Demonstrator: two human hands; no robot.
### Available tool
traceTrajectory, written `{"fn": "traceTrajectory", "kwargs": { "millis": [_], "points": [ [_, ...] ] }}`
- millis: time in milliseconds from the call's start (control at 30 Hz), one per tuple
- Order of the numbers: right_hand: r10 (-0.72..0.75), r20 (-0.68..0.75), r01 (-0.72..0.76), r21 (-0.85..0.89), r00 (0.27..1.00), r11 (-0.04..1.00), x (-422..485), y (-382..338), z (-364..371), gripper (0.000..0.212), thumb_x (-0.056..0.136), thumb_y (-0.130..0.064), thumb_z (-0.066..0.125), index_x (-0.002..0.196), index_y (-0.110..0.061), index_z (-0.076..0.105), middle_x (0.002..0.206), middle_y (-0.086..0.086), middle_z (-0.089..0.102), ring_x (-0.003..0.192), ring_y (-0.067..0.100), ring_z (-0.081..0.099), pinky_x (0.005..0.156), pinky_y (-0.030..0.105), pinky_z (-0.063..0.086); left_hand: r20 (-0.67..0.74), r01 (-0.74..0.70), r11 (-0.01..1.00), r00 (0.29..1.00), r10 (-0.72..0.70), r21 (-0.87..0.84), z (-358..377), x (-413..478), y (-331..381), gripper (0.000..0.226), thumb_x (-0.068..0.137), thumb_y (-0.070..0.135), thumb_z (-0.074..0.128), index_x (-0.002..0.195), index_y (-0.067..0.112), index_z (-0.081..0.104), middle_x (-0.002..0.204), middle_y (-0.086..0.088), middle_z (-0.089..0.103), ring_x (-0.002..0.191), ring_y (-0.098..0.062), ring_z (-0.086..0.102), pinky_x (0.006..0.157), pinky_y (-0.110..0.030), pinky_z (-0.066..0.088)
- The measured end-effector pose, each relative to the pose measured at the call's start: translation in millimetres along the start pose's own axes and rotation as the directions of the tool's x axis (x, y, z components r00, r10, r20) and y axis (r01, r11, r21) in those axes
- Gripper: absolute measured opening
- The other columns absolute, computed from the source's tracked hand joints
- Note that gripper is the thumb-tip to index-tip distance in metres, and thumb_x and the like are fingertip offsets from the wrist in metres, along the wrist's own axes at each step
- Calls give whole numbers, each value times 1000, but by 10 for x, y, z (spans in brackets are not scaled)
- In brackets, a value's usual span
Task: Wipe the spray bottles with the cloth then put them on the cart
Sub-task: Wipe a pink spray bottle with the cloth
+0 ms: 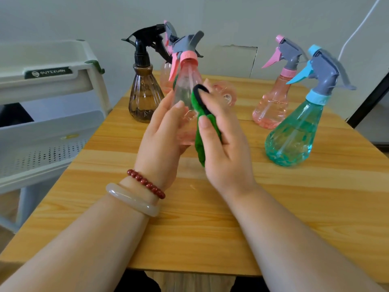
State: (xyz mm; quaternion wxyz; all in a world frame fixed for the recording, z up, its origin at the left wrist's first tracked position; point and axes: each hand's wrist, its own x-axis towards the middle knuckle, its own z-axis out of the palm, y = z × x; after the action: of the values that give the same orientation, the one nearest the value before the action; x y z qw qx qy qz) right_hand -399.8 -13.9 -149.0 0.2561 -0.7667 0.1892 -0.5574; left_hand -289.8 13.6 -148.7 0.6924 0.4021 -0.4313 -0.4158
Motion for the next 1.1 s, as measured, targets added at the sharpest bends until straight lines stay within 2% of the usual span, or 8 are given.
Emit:
{"fn": "traceTrajectory", "kwargs": {
  "millis": [167, 367, 467, 567, 633, 733, 933, 1100],
  "points": [
    [-139, 29, 141, -97, 990, 985, -6, 20, 38, 37, 97, -5, 49, 133, -1, 53, 144, 6, 45, 145, 27, 31, 120, 38, 24, 32, 4, 996, 999, -1, -91, 1, -38, 8, 47, 99, 23, 50, 146, 15, 42, 133, -22, 58, 117, -32, 60, 94, -45, 49],
    [315, -172, -296, 130, 933, 946, 0, 82, 22, 32, 105, -20, 40, 134, -26, 52, 115, -35, 51, 112, -22, 46, 95, 2, 34, 14, -24, 997, 1000, 25, -67, 55, -42, 10, 59, 93, 29, 52, 148, 15, 37, 134, -15, 60, 114, -34, 65, 88, -47, 56],
    [221, -167, -206, 102, 961, 973, 21, 28, 18, 33, 104, -13, 40, 135, -18, 51, 128, -31, 46, 124, -21, 38, 105, 8, 31, -12, -14, 1000, 1000, 14, -16, 45, -76, -59, 56, 99, 34, 53, 149, 15, 36, 138, -1, 58, 116, -4, 63, 87, -22, 56],
    [-115, -57, 108, -123, 992, 987, -37, 21, 66, 34, 100, -6, 45, 132, -3, 53, 142, -1, 44, 141, 5, 32, 118, 39, 29, 59, 151, 951, 988, -140, -271, 33, -69, -47, 42, 107, 12, 38, 148, 6, 30, 127, 19, 49, 105, 31, 45, 86, 2, 38],
    [-89, -79, 81, -101, 993, 992, -20, 57, 98, 35, 100, -8, 44, 133, -1, 53, 144, 9, 48, 142, 19, 37, 117, 42, 31, 2, 91, 973, 996, -92, -210, 65, -76, 1, 42, 105, 20, 43, 147, 12, 39, 120, -1, 67, 101, 6, 61, 78, -14, 49],
    [158, -235, -163, -3, 959, 987, 8, -8, 70, 32, 104, -13, 41, 133, -9, 54, 129, -16, 55, 125, -12, 45, 104, 10, 36, 13, -6, 996, 1000, 7, -90, 57, -45, 46, 57, 95, 33, 49, 148, 15, 38, 128, -24, 62, 103, -33, 63, 80, -43, 53],
    [626, -250, -550, 312, 739, 775, 59, 14, 7, 26, 105, -30, 39, 121, -28, 60, 116, -21, 62, 117, 1, 53, 103, 21, 38, -24, -37, 999, 999, 37, 33, 101, -71, 50, 54, 95, 40, 43, 143, 16, 42, 129, -15, 63, 117, -31, 64, 98, -55, 52],
    [392, -287, -375, 114, 874, 920, 35, -4, -8, 28, 105, -21, 42, 126, -22, 60, 120, -24, 58, 116, -16, 48, 96, 3, 34, -69, -84, 961, 992, 105, 264, 63, -61, -5, 51, 88, 66, 44, 135, 47, 46, 137, 7, 58, 127, -16, 57, 104, -52, 47]
  ]
}}
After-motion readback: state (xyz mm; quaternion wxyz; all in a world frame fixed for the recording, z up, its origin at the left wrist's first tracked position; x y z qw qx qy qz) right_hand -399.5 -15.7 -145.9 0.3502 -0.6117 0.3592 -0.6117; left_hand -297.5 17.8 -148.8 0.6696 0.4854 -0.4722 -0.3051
